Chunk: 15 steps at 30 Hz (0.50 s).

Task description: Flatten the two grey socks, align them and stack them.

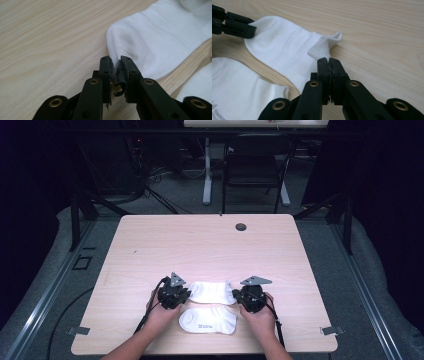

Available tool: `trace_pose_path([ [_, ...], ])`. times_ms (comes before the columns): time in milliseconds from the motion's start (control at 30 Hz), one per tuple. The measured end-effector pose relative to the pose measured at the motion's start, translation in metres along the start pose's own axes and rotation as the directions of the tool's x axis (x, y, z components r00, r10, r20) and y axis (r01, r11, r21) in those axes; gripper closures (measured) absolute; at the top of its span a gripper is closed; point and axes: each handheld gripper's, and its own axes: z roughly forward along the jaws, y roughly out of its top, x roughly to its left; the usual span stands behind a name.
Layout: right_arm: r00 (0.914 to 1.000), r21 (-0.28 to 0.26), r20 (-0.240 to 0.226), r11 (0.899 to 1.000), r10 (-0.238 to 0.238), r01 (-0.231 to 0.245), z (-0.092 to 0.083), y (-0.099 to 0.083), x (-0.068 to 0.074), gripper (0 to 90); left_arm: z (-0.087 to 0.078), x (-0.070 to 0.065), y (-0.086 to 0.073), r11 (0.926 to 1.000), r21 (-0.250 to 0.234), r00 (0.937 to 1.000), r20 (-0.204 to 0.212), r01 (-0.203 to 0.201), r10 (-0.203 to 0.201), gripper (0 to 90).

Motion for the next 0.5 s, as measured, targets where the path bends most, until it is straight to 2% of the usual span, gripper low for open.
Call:
trace_pose_path([
  [133, 1.0000, 0.001, 0.005, 1.000, 0.007, -0.007, 0.0000, -0.0020, -0.0038, 85.9, -0.0003, 0.0014, -0.0008, 0.9999, -0.007, 0.9999, 0.004, 0.014, -0.014, 75.5],
  [367, 0.9997, -0.016, 0.015, 1.000, 0.017, -0.017, -0.0054, -0.0024, -0.0072, 77.1, -0.0035, 0.0041, -0.0014, 0.9993, -0.020, 0.9994, 0.013, 0.031, -0.031, 68.9],
  [500, 1.0000, -0.025, 0.005, 1.000, 0.000, 0.000, -0.0091, -0.0017, -0.0050, 71.7, -0.0043, 0.0052, -0.0009, 0.9988, -0.034, 0.9992, 0.021, 0.035, -0.034, 65.8],
])
